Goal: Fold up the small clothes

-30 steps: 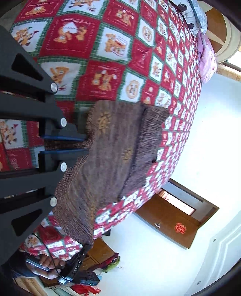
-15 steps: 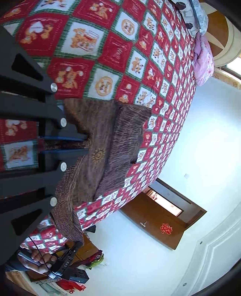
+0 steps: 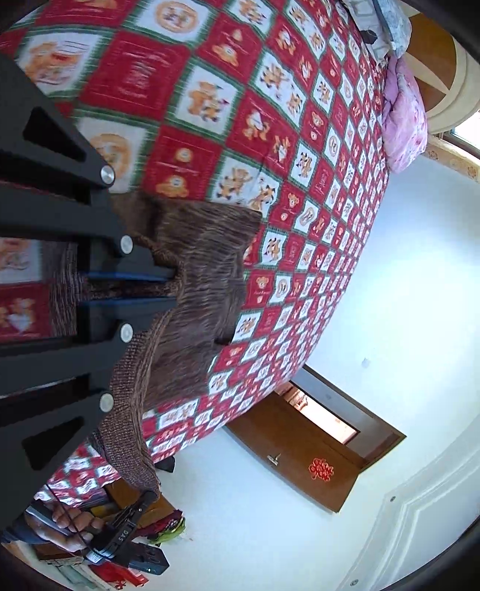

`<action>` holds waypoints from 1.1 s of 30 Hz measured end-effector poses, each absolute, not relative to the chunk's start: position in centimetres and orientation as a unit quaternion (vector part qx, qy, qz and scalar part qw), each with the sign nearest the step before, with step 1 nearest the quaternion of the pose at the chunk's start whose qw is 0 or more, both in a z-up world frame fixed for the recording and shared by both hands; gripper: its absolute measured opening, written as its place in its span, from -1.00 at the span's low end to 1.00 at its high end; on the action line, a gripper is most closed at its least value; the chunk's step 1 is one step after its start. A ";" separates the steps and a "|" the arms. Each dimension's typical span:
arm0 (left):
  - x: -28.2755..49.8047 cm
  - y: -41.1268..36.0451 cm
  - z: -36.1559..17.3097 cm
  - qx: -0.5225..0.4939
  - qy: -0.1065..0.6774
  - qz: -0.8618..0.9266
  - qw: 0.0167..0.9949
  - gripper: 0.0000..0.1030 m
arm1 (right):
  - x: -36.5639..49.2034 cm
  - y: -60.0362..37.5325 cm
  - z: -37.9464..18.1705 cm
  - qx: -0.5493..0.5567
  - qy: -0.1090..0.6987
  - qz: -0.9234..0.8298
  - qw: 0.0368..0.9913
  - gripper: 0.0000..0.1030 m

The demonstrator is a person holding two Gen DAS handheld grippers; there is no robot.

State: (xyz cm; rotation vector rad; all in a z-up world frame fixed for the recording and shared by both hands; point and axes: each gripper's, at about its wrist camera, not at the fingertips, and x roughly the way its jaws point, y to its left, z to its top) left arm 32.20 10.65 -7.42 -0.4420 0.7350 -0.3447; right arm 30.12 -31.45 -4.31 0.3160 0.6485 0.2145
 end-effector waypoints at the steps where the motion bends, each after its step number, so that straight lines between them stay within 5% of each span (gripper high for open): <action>1: 33.3 10.6 -7.6 -0.212 0.360 -0.164 0.894 -0.85 | 31.1 -31.5 -4.4 0.154 0.319 0.103 0.929 -0.93; 16: 47.0 9.6 -13.9 -0.176 0.429 -0.121 0.877 -0.84 | 49.0 -32.9 -13.9 0.147 0.418 0.042 0.896 -0.91; 18: 47.9 9.2 -14.6 -0.156 0.436 -0.103 0.881 -0.72 | 50.1 -32.8 -15.1 0.142 0.428 0.025 0.892 -0.79; 20: 48.1 9.9 -14.7 -0.169 0.436 -0.081 0.880 -0.56 | 50.0 -32.5 -15.0 0.141 0.413 0.025 0.899 -0.20; 21: 47.8 10.4 -14.6 -0.182 0.433 -0.086 0.878 -0.49 | 49.7 -32.3 -14.7 0.135 0.403 0.032 0.905 -0.13; 23: 46.6 11.4 -13.8 -0.186 0.420 -0.085 0.884 0.03 | 48.6 -30.9 -13.7 0.094 0.386 0.033 0.917 -0.12; 25: 45.3 12.0 -13.1 -0.164 0.401 -0.061 0.899 0.31 | 47.2 -29.4 -12.9 0.052 0.372 0.041 0.926 -0.13; 33: 41.4 8.8 -15.2 -0.001 0.402 -0.064 0.913 0.34 | 45.2 -21.2 -14.5 -0.122 0.412 0.160 0.889 -0.13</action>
